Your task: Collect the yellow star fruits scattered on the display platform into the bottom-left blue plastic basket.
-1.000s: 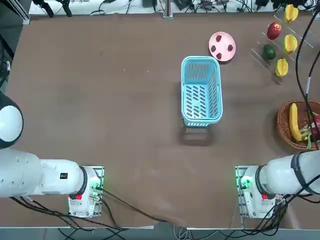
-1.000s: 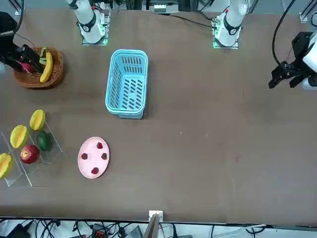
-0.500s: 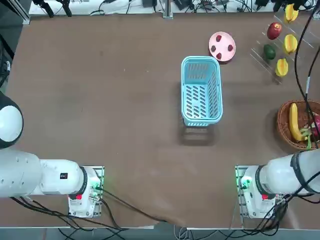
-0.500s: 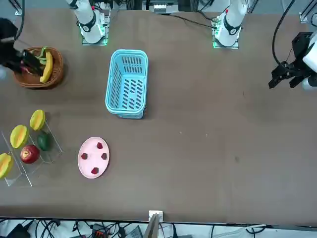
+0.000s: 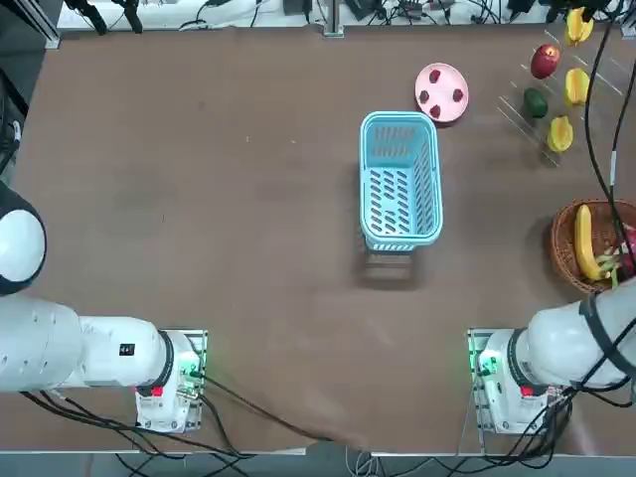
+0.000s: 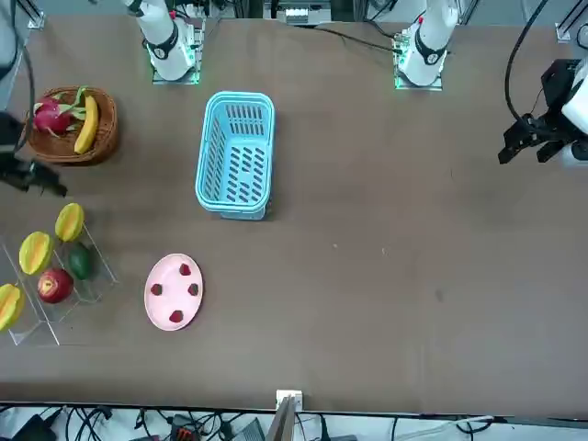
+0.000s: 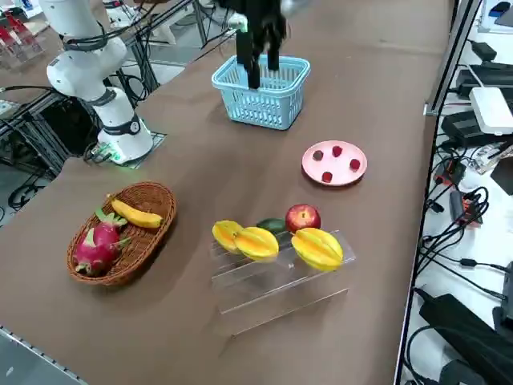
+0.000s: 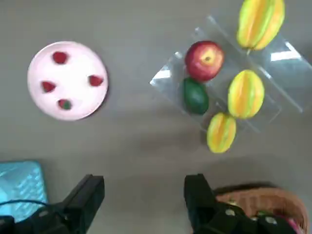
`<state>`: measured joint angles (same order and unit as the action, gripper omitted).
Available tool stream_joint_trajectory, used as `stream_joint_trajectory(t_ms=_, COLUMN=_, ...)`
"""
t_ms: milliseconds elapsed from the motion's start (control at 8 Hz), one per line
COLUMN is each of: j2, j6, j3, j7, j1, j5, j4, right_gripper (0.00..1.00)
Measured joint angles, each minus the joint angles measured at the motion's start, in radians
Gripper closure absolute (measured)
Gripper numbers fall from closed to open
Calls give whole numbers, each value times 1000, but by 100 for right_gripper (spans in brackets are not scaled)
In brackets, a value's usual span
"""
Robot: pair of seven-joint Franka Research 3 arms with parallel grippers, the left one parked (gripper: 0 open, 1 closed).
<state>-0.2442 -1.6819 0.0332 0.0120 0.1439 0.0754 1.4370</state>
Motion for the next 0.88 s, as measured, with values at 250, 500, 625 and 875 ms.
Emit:
stream_joint_trajectory(t_ms=250, j2=-110, j6=-104, j3=-4, j7=-63, j1=81, j5=9, j4=-73, right_gripper=0)
stream_joint_trajectory(t_ms=500, j2=-203, j6=-162, j3=-5, j7=-116, j1=134, j5=12, j4=-165, right_gripper=0)
stream_joint_trajectory(t_ms=625, j2=-250, j6=-189, j3=-5, j7=-125, j1=150, j5=12, j4=-206, right_gripper=0)
stream_joint_trajectory(t_ms=875, j2=-332, j6=-265, j3=-5, j7=-129, j1=166, j5=12, j4=-262, right_gripper=0)
